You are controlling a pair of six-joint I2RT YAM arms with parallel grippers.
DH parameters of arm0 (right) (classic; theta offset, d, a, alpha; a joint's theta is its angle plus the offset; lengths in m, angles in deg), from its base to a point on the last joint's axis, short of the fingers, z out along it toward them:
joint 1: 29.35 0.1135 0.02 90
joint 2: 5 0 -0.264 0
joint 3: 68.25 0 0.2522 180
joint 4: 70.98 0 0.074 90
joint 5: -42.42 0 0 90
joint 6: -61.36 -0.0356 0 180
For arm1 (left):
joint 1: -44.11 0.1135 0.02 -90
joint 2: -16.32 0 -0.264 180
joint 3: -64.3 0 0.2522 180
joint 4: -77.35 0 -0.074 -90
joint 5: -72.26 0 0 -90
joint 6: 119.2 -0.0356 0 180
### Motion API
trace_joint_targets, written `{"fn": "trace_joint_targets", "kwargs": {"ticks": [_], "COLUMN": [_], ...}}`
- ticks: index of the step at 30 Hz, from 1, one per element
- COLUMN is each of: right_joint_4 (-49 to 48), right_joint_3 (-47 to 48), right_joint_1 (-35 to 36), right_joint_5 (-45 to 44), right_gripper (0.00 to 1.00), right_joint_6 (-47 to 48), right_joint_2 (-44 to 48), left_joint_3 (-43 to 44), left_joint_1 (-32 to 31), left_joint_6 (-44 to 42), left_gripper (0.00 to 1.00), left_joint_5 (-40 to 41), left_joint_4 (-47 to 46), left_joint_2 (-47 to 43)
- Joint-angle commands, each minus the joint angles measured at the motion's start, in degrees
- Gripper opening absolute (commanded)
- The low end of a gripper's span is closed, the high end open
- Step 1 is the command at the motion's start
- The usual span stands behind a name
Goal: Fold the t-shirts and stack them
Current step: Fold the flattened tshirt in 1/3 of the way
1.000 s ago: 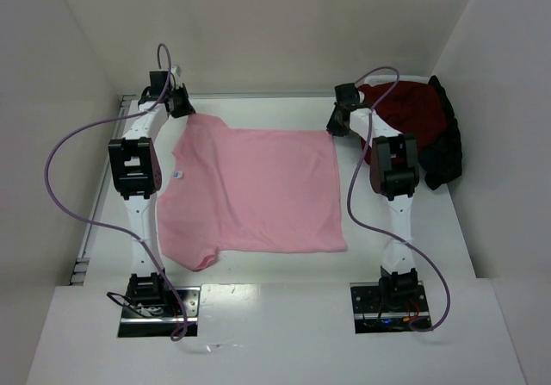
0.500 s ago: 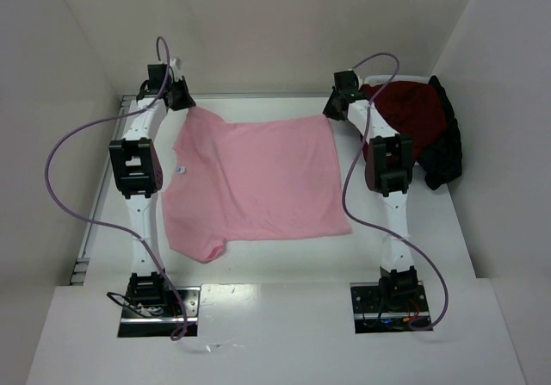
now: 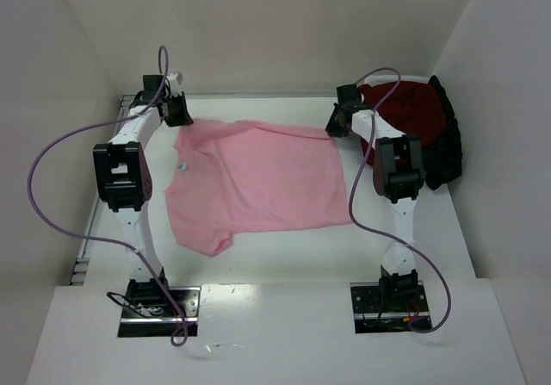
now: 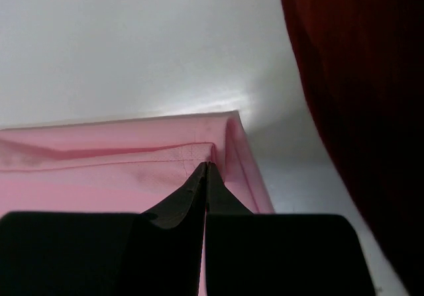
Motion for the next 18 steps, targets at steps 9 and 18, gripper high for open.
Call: {"fn": "trace_joint_targets", "kwargs": {"ticks": [9, 18], "right_joint_4": [-7.27, -6.57], "right_joint_3": [-17.91, -22.92], "right_joint_1": [0.19, 0.19], "right_joint_5": [1.8, -0.75], "right_gripper": [0.0, 0.0], "right_joint_6": [-1.22, -1.75], "right_joint_2": [16.94, 19.41], "left_joint_3": [-17.64, -31.97], "left_joint_1": [0.24, 0.24], "left_joint_6": [-5.11, -3.79], "left_gripper": [0.0, 0.0], "left_joint_5": [-7.87, -0.84], "left_joint_4": [-0.64, -0.03], "left_joint_2": [-18.22, -25.34]}}
